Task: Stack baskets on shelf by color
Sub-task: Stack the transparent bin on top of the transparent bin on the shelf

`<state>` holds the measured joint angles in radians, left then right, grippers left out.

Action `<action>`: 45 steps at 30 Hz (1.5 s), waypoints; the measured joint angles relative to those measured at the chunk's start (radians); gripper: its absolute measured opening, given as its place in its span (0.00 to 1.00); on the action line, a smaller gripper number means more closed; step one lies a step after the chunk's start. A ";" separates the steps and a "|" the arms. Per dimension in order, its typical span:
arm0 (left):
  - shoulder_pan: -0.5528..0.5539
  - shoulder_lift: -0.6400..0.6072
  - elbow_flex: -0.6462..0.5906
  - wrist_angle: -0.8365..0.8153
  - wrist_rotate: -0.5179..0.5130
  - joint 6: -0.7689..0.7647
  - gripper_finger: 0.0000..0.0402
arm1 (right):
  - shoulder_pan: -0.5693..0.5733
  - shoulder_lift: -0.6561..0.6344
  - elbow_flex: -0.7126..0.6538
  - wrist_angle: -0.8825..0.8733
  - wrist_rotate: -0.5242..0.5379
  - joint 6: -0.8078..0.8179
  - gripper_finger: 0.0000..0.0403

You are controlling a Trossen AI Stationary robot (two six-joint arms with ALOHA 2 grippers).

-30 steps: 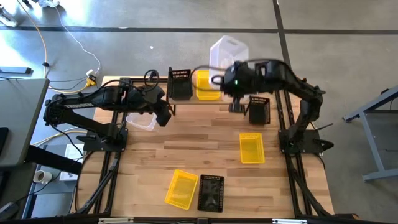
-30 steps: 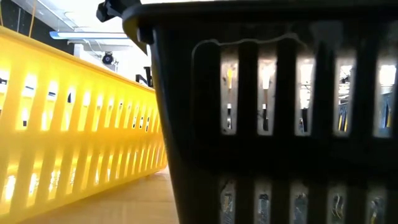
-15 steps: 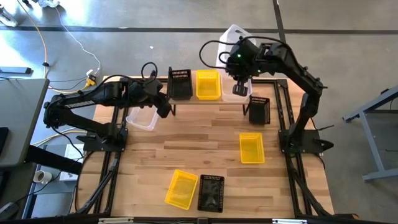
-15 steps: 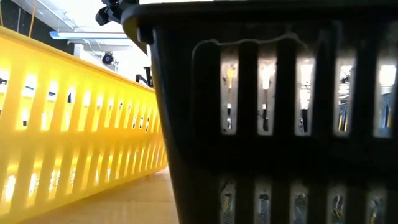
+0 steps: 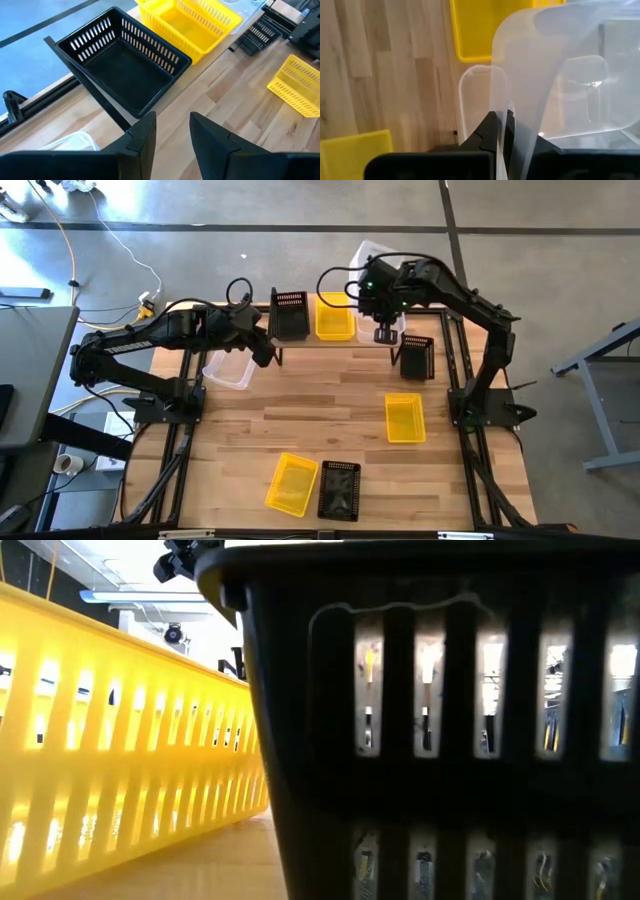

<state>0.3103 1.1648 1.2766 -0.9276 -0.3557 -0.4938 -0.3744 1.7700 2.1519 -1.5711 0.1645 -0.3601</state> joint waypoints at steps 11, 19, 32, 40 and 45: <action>0.019 0.000 0.000 0.000 -0.024 -0.001 0.27 | -0.006 -0.144 -0.008 0.000 0.009 0.022 0.00; 0.037 0.000 0.000 0.000 -0.023 -0.001 0.27 | -0.005 -0.203 -0.007 0.000 -0.018 0.083 0.00; 0.037 0.000 0.000 -0.001 -0.022 -0.001 0.27 | -0.005 -0.074 -0.007 0.000 -0.056 0.062 0.00; 0.037 0.000 0.000 -0.003 -0.022 -0.001 0.27 | -0.005 -0.089 -0.105 0.004 -0.047 0.065 0.00; 0.037 0.000 0.000 -0.003 -0.022 -0.001 0.27 | 0.000 -0.209 -0.305 0.001 -0.033 0.073 0.00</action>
<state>0.3473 1.1652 1.2766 -0.9306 -0.3777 -0.4944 -0.3748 1.5611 1.8474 -1.5700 0.1318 -0.2871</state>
